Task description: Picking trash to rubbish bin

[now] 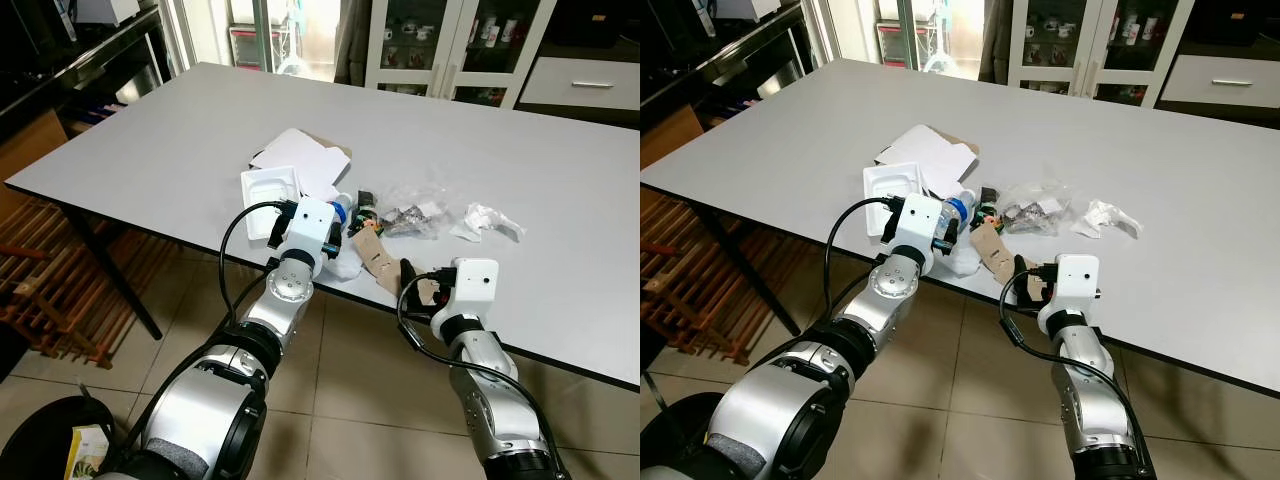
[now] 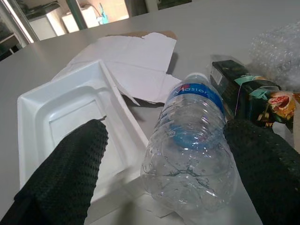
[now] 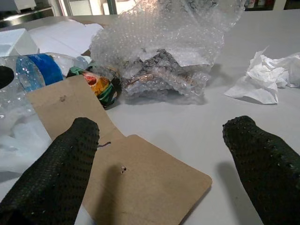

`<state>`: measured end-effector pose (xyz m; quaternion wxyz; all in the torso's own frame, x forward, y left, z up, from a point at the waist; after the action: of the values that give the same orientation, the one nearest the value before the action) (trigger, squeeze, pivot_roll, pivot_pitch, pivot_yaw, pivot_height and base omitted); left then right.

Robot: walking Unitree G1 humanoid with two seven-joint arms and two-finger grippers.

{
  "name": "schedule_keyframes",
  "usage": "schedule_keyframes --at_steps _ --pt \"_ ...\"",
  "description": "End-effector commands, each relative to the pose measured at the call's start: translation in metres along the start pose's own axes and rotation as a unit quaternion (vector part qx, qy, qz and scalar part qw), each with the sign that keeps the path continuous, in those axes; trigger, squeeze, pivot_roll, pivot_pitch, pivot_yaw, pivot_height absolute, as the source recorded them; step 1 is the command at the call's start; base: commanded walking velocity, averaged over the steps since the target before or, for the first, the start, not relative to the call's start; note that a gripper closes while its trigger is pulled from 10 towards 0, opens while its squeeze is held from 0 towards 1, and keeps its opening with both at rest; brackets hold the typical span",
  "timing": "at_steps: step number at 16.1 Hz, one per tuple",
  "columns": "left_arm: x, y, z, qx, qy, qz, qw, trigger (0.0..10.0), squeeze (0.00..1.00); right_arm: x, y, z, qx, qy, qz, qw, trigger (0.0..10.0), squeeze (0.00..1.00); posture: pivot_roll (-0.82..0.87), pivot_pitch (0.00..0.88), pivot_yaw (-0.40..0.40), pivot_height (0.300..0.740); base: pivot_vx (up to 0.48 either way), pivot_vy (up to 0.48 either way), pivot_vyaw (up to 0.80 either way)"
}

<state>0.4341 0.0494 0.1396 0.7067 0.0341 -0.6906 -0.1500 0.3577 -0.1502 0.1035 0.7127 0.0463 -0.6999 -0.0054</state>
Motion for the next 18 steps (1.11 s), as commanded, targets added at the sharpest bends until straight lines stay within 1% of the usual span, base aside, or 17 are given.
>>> schedule_keyframes --at_steps 1,8,11,14,16,17,18 --pt "-0.002 0.003 -0.001 0.011 0.008 -0.001 1.000 10.0 0.00 0.002 -0.002 0.002 -0.002 -0.001 0.002 1.000 10.0 0.00 -0.15 0.110 0.046 0.740 0.000 0.000 0.00" --pt "-0.009 0.002 0.002 0.012 0.019 0.002 1.000 10.0 0.00 0.002 -0.001 0.002 0.000 0.000 0.001 1.000 10.0 0.00 -0.15 0.107 0.048 0.740 0.000 0.000 0.00" --pt "-0.008 -0.004 0.002 0.000 0.014 0.013 1.000 10.0 0.00 0.002 0.000 0.002 -0.001 0.000 0.001 1.000 10.0 0.00 -0.16 0.107 0.050 0.740 0.000 0.000 0.00" --pt "-0.010 -0.006 0.003 -0.005 0.015 0.015 1.000 10.0 0.00 0.002 0.000 0.002 -0.001 0.000 0.001 1.000 10.0 0.00 -0.15 0.107 0.050 0.740 0.000 0.000 0.00" --pt "-0.013 -0.015 0.005 -0.025 0.019 0.016 0.999 10.0 0.00 0.002 0.001 0.002 0.000 0.001 0.001 1.000 10.0 0.00 -0.16 0.106 0.050 0.740 0.000 0.000 0.00" --pt "-0.012 -0.023 0.007 -0.041 0.015 0.017 0.999 10.0 0.00 0.002 0.001 0.002 0.000 0.001 0.000 1.000 10.0 0.00 -0.16 0.106 0.049 0.740 0.000 0.000 0.00" --pt "-0.011 -0.025 0.007 -0.046 0.012 0.016 0.999 10.0 0.00 0.002 0.001 0.002 0.000 0.001 0.001 1.000 10.0 0.00 -0.16 0.106 0.049 0.740 0.000 0.000 0.00"
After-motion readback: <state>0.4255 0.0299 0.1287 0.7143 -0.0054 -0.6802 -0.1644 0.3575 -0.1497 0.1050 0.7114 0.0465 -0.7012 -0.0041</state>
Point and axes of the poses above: a point about 5 cm out from each wrist's last joint towards the gripper, its own z axis pointing back from the gripper into the wrist, its own x axis along the axis of the wrist's last joint, y = z × x, the point moved 5 cm from there along -z, pointing out of the wrist towards the gripper
